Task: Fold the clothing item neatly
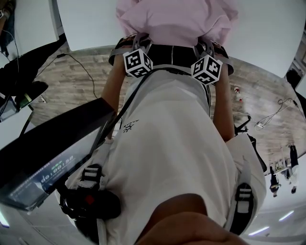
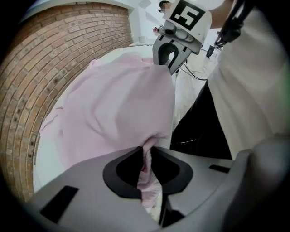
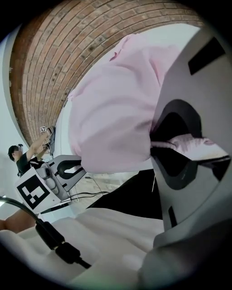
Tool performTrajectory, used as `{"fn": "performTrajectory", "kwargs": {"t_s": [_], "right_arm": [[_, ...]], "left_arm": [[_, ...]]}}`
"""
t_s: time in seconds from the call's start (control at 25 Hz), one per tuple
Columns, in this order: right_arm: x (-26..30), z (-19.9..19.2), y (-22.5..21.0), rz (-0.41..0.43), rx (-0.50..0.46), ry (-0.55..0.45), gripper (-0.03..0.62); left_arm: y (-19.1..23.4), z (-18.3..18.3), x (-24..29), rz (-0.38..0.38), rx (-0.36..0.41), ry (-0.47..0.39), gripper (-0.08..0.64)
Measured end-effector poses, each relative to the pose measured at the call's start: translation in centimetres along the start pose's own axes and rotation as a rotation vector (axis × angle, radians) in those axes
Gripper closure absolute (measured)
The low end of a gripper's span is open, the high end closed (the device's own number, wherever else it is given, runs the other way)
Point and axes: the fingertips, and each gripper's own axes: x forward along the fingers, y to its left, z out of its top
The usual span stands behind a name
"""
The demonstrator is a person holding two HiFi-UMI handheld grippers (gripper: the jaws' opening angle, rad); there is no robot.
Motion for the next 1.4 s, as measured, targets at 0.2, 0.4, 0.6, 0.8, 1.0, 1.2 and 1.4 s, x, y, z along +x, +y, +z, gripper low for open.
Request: {"fn": "performTrajectory", "kwargs": {"t_s": [0.2,0.4,0.6,0.8,1.0,1.2,1.4], "right_arm": [[-1.2,-0.3,2.6,0.149,-0.019,-0.003,0.538],[-3.5,-1.0,6.8,0.386,-0.027,-0.003,0.537],[-7.4,-0.8,9.2,0.551,-0.067,0.028,0.540],[-9.2,-0.1,7.9,0.536,-0.063,0.025,0.540],[-10.3,1.2,4.9,0.415,-0.083,-0.021,0.541],[-11.7,2.0,0.2,0.241,-0.106,-0.020,0.541],[-12.0,3.4,-2.3,0.091,-0.102,-0.048,0.541]], "left_arm": [[-3.3,-0.4,-1.0,-0.164,0.049,0.006,0.508],[-8.9,-2.2,-2.8,-0.489,0.053,0.014,0.508],[-11.0,-2.0,-6.7,-0.683,0.001,0.037,0.508],[-9.8,-0.4,-8.0,-0.609,-0.028,0.000,0.508],[-6.0,0.8,-9.2,-0.407,-0.020,-0.037,0.508],[-2.6,2.4,-10.9,-0.255,-0.037,-0.067,0.508],[0.5,3.4,-11.3,-0.099,-0.036,-0.084,0.508]]}}
